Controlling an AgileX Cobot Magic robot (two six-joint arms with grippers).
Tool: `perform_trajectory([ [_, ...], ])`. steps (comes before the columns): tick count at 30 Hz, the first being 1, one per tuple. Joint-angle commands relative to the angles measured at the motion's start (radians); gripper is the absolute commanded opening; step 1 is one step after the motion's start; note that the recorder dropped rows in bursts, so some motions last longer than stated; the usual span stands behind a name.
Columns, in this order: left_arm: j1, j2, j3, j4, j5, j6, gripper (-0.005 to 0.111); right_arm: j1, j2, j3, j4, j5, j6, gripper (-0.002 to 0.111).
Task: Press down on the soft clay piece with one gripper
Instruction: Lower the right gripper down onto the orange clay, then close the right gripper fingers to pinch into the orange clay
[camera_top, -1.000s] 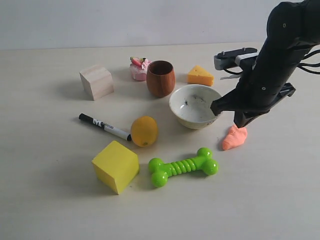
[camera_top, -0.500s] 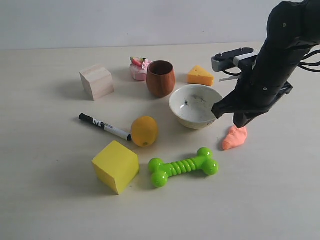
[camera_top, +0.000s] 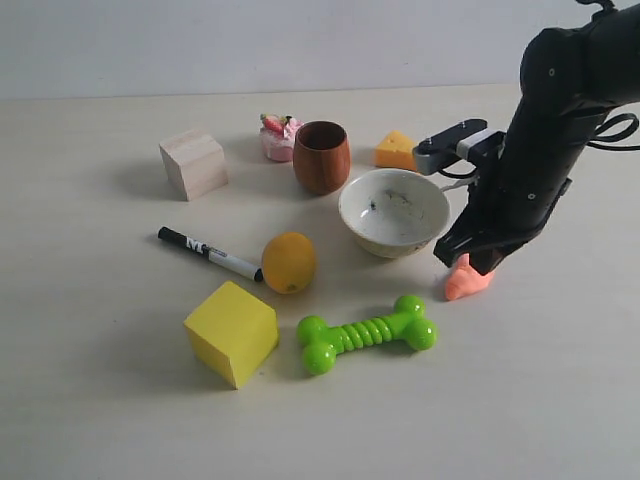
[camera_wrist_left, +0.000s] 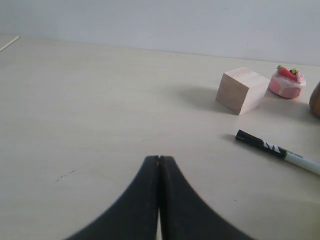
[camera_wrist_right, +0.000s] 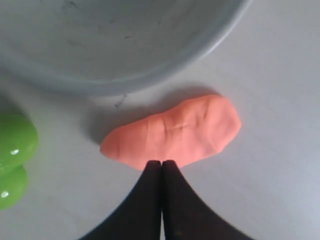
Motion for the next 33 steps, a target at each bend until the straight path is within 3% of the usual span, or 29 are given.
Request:
perform_trajectory([
  [1,0.004,-0.005,-0.002,-0.001,-0.006,-0.001,0.0,0.002,0.02,0.004,-0.011,-0.03,-0.032,0.0],
  [33,0.004,-0.005,-0.002,-0.001,-0.006,-0.001,0.0,0.002,0.118,0.004,-0.009,-0.082,-0.086,0.0],
])
